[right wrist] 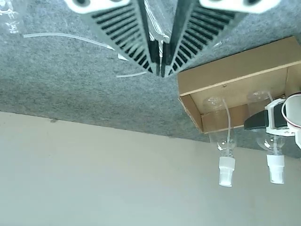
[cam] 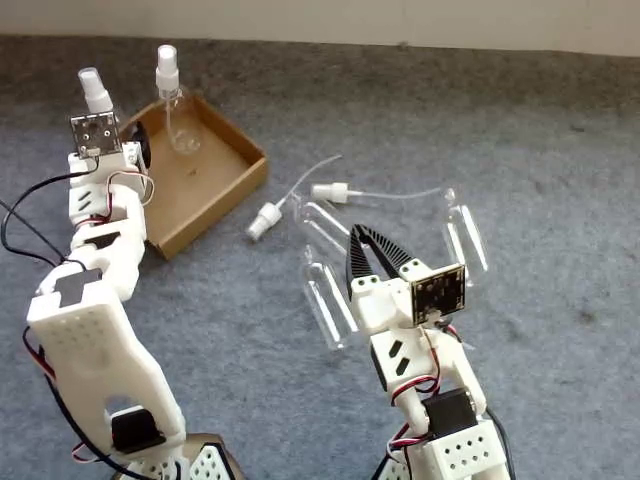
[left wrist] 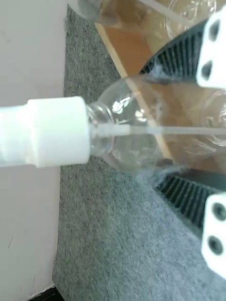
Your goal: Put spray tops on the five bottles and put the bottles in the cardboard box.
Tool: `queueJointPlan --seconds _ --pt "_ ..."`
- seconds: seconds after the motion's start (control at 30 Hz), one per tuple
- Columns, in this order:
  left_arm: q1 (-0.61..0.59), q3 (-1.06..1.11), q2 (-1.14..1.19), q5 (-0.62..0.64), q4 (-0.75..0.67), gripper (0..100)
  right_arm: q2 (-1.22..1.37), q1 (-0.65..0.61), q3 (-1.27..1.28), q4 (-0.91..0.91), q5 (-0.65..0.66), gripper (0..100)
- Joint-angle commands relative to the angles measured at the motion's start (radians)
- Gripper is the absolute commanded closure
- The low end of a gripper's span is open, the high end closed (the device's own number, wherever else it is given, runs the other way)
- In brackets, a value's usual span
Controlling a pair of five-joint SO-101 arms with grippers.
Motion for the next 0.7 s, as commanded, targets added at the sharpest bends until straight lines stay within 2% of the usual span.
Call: queueJointPlan --seconds 0.0,0.4,0.57,0.67 --pt "-0.007 0.021 -0.001 -0.005 0.002 84 -0.002 0.012 0.143 0.007 -0.003 99.3" --pt "0.001 0.171 -0.153 -0.009 0.006 84 -0.002 0.012 0.143 0.007 -0.003 99.3" --pt "0.01 0.179 -0.189 -0.005 0.091 74 -0.002 0.015 0.143 0.007 -0.003 99.3" --pt "0.007 0.179 -0.189 -0.005 0.094 73 -0.002 0.016 0.143 0.007 -0.003 99.3"
